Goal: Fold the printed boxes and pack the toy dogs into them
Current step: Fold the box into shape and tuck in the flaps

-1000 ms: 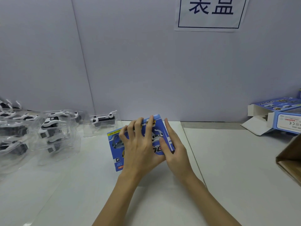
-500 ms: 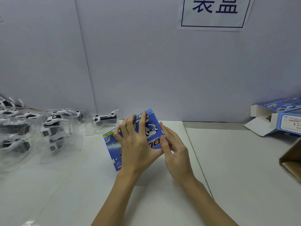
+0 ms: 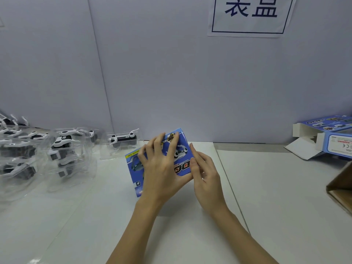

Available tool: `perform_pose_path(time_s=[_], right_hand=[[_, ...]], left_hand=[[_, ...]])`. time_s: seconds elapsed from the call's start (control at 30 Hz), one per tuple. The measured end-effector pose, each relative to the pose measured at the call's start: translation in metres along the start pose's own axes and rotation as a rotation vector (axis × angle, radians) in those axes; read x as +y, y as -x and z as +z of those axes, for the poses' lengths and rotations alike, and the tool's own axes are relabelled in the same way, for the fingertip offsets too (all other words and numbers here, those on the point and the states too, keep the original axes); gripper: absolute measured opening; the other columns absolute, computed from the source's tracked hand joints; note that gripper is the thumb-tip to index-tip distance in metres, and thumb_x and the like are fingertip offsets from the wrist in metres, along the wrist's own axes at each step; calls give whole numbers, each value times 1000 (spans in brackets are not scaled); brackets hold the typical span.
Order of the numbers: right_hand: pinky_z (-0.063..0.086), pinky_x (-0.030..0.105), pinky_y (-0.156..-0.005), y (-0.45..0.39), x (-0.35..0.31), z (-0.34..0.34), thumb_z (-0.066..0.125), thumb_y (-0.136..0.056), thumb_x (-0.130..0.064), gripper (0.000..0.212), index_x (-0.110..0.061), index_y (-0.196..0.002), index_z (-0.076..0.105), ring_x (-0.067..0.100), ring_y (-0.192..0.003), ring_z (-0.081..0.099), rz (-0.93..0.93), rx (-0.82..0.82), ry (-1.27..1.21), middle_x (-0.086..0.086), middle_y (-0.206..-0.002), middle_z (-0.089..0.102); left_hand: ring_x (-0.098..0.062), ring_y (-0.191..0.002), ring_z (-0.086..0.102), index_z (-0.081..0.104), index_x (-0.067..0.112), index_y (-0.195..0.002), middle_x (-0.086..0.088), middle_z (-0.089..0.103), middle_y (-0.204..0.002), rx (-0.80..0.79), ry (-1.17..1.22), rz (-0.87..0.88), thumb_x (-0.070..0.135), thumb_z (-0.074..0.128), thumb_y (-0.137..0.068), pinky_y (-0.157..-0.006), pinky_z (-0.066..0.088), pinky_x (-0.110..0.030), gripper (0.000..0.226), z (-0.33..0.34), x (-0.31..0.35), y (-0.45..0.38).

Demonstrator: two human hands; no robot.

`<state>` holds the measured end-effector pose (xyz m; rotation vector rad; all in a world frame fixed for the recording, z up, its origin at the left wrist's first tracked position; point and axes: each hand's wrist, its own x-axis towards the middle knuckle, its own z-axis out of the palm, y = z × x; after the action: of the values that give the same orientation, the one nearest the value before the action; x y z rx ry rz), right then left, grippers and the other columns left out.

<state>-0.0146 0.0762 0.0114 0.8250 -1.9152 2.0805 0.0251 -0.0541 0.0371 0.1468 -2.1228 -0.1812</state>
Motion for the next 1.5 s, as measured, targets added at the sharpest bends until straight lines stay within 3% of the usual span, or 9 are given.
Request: perform_pose_path(time_s=[0.17, 0.3, 0.5, 0.73, 0.83, 0.97, 1.1, 1.23, 1.5], right_hand=[[56, 22, -91, -15, 6, -18, 50, -109, -26, 36, -27, -142, 63, 0, -111, 64, 85, 221, 122, -9, -122, 61], [46, 2, -77, -22, 6, -38, 49, -108, -24, 32, -42, -125, 69, -14, -91, 62, 128, 347, 149, -34, -96, 70], [57, 21, -78, -23, 3, -41, 60, -94, -51, 55, -29, -144, 60, 12, -102, 67, 122, 257, 240, 6, -119, 60], [49, 12, -97, -23, -4, -45, 79, -77, -54, 100, -20, -160, 33, 14, -131, 47, -306, -70, 645, 1, -156, 30], [39, 24, -109, -28, -7, -50, 79, -75, -56, 101, -12, -157, 40, 20, -146, 34, -356, -68, 738, 3, -168, 23], [39, 3, -97, -23, -9, -53, 81, -70, -63, 88, -28, -143, 46, -7, -127, 51, -71, 38, 350, -38, -137, 52], [54, 23, -64, -26, -4, -47, 68, -69, -82, 70, -26, -107, 50, 6, -72, 69, 206, 233, 79, -4, -99, 75], [52, 21, -58, -30, 2, -49, 60, -78, -69, 57, -21, -108, 51, 6, -60, 62, 281, 182, 15, -4, -83, 69], [50, 14, -69, -28, 2, -48, 63, -86, -57, 50, -15, -113, 68, 2, -80, 66, 144, 157, 66, -5, -90, 72]], left_hand=[[-34, -148, 37, 50, 29, -151, -10, 38, -161, -255, -51, -23, 95, 39, -73, -111, 28, -62, 103, -1, -7, 4], [-27, -142, 42, 45, 37, -145, -4, 31, -161, -423, 155, -304, 91, 62, -66, -100, 45, -44, 97, 3, -16, 8], [-8, -97, 70, 62, 28, -117, 8, 71, -110, -230, 620, -678, 60, 86, -72, -83, 59, -33, 60, 11, -13, 4], [-16, -85, 76, 70, 17, -117, -2, 79, -98, 5, 1028, -1109, 59, 84, -65, -54, 54, -16, 68, 1, -28, -4], [-4, -74, 75, 76, 18, -104, 3, 79, -84, 61, 1120, -1124, 58, 80, -67, -52, 52, -13, 54, -2, -28, -5], [-11, -76, 69, 82, 21, -84, 2, 79, -89, -8, 1214, -1004, 68, 72, -76, -72, 55, -23, 49, -4, -22, -7], [-11, -95, 74, 75, 32, -121, 0, 79, -109, -200, 1257, -788, 78, 69, -78, -70, 55, -16, 63, -5, -8, -6], [-10, -105, 74, 55, 37, -144, 9, 75, -119, -280, 1239, -686, 51, 77, -85, -74, 57, -15, 65, 3, -3, -1], [-29, -101, 76, 69, 27, -127, -1, 78, -114, -200, 1334, -881, 42, 77, -88, -83, 60, -34, 42, 14, -10, 4]])
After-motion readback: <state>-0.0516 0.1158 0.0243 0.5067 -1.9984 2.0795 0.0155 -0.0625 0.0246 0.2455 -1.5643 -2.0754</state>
